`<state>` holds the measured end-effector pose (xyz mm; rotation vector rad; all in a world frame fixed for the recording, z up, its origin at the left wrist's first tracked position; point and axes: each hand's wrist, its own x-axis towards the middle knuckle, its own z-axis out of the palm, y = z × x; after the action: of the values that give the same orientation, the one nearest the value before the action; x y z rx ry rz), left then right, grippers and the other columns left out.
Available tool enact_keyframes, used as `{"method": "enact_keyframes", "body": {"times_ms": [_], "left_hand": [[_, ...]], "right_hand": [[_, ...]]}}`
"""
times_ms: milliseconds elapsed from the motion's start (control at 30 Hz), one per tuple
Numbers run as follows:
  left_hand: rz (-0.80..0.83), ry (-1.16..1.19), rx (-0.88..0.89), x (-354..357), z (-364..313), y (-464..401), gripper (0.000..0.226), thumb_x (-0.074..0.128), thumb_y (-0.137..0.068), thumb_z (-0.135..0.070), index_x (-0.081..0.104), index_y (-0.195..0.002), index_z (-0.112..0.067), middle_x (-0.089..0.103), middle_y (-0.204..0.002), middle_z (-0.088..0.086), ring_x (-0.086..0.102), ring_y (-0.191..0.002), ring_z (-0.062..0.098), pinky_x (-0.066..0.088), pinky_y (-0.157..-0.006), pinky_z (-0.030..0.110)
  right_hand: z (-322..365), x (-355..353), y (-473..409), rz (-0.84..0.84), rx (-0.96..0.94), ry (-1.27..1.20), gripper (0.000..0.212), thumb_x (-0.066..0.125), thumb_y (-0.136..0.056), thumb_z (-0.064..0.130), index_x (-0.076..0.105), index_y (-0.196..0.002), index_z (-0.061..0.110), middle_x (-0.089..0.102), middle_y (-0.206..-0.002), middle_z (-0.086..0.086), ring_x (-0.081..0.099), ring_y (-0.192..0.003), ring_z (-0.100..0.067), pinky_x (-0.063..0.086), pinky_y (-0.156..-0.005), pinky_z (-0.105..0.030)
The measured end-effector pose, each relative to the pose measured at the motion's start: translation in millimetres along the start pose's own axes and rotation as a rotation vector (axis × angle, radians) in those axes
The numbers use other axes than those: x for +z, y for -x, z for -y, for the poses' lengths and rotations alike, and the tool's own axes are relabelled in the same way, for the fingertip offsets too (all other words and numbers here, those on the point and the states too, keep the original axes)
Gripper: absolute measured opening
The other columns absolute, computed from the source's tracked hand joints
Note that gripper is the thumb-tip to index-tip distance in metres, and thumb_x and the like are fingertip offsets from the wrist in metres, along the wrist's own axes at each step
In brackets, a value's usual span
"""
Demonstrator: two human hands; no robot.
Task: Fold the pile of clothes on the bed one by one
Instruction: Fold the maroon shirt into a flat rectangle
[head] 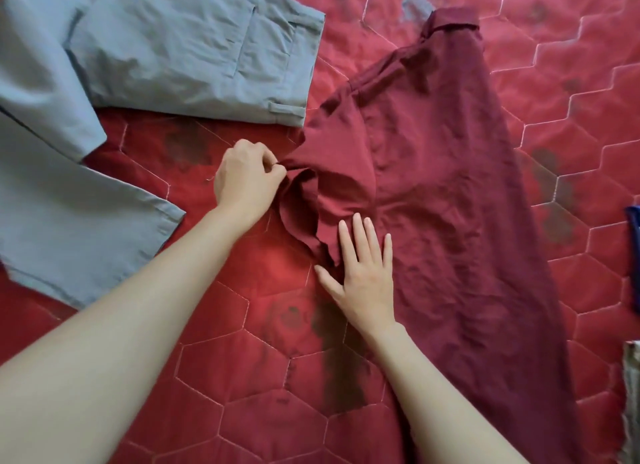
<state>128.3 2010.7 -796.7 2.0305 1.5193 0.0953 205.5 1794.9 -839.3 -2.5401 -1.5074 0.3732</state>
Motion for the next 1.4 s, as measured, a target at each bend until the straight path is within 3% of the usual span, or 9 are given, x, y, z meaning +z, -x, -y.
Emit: {"method": "enact_keyframes", "body": {"times_ms": [233,333,433,633,733,867,1100,1300,1400], "left_hand": [[0.14,0.122,0.131,1.0,0.6,-11.6,0.035,0.064,-0.083,-0.045,0.06,-0.101,-0.015,0.055,-0.114,0.001,0.051,-0.11,0.021,0.037,-0.092,0.034],[0.181,-0.236,0.249,7.5,-12.3,-8.1,0.067,0.065,-0.075,-0.064,0.052,-0.119,-0.015,0.052,-0.12,0.003,0.047,-0.112,0.026,0.038,-0.093,0.041],[0.166,-0.406,0.261,13.6,-21.8,-10.2,0.052,0.061,-0.086,-0.051,0.058,-0.122,-0.014,0.048,-0.125,0.008,0.044,-0.116,0.03,0.036,-0.096,0.042],[0.539,0.382,-0.109,-10.1,-19.2,-20.4,0.026,0.074,-0.079,-0.036,0.072,-0.085,-0.011,0.072,-0.087,0.002,0.067,-0.087,0.019,0.05,-0.082,0.034],[0.611,0.475,-0.099,-21.2,-10.8,-16.1,0.027,0.072,-0.071,-0.028,0.055,-0.052,-0.02,0.046,-0.057,-0.006,0.04,-0.056,0.009,0.028,-0.059,0.029],[0.687,0.539,-0.141,-17.9,-7.0,-9.8,0.038,0.07,-0.066,-0.018,0.035,-0.052,-0.024,0.027,-0.065,0.006,0.027,-0.062,0.016,0.018,-0.059,0.032],[0.405,0.632,-0.046,-15.3,-5.5,-15.9,0.039,0.076,-0.074,-0.005,0.044,-0.061,-0.025,0.045,-0.063,-0.009,0.039,-0.058,0.003,0.032,-0.051,0.014],[0.01,0.184,-0.04,-25.2,27.0,-11.3,0.014,0.066,-0.078,-0.007,0.063,-0.081,-0.02,0.06,-0.077,-0.002,0.054,-0.074,0.014,0.038,-0.068,0.021],[-0.069,0.056,0.149,-26.4,23.0,-3.3,0.007,0.064,-0.084,-0.02,0.069,-0.089,-0.018,0.062,-0.091,0.002,0.058,-0.085,0.022,0.042,-0.077,0.03]], "right_hand": [[6.0,-2.8,0.0,-0.021,-0.037,0.11,0.07,0.052,-0.088,0.048,0.042,-0.144,0.008,0.034,-0.153,-0.017,0.027,-0.144,-0.03,0.017,-0.117,-0.057],[8.2,-4.5,1.2,-0.014,-0.066,0.112,0.068,0.054,-0.088,0.045,0.044,-0.143,0.007,0.035,-0.152,-0.017,0.028,-0.144,-0.03,0.019,-0.117,-0.057],[7.8,-5.0,2.9,0.0,-0.062,0.112,0.068,0.055,-0.088,0.046,0.043,-0.144,0.008,0.035,-0.152,-0.017,0.028,-0.144,-0.03,0.018,-0.117,-0.056],[3.9,-8.2,2.6,0.027,-0.073,0.08,0.066,0.056,-0.088,0.046,0.043,-0.144,0.011,0.035,-0.153,-0.015,0.027,-0.145,-0.028,0.015,-0.119,-0.054],[-0.4,-9.2,3.7,0.033,-0.084,0.039,0.065,0.053,-0.09,0.048,0.044,-0.144,0.012,0.035,-0.153,-0.014,0.025,-0.145,-0.027,0.014,-0.119,-0.053],[-3.4,-10.0,6.5,0.042,-0.096,0.033,0.065,0.05,-0.091,0.052,0.045,-0.144,0.014,0.036,-0.153,-0.012,0.025,-0.146,-0.025,0.016,-0.119,-0.053],[-5.4,-11.7,4.4,0.022,-0.108,0.002,0.062,0.05,-0.091,0.05,0.048,-0.141,0.013,0.039,-0.151,-0.012,0.028,-0.144,-0.025,0.015,-0.119,-0.052],[-5.7,-8.3,7.2,-0.042,-0.111,-0.015,0.058,0.052,-0.091,0.046,0.053,-0.137,0.012,0.044,-0.148,-0.012,0.033,-0.142,-0.026,0.016,-0.118,-0.053],[-2.4,-8.4,5.9,-0.158,-0.103,-0.052,0.047,0.056,-0.092,0.041,0.063,-0.126,0.009,0.054,-0.138,-0.012,0.044,-0.135,-0.027,0.023,-0.116,-0.054]]}}
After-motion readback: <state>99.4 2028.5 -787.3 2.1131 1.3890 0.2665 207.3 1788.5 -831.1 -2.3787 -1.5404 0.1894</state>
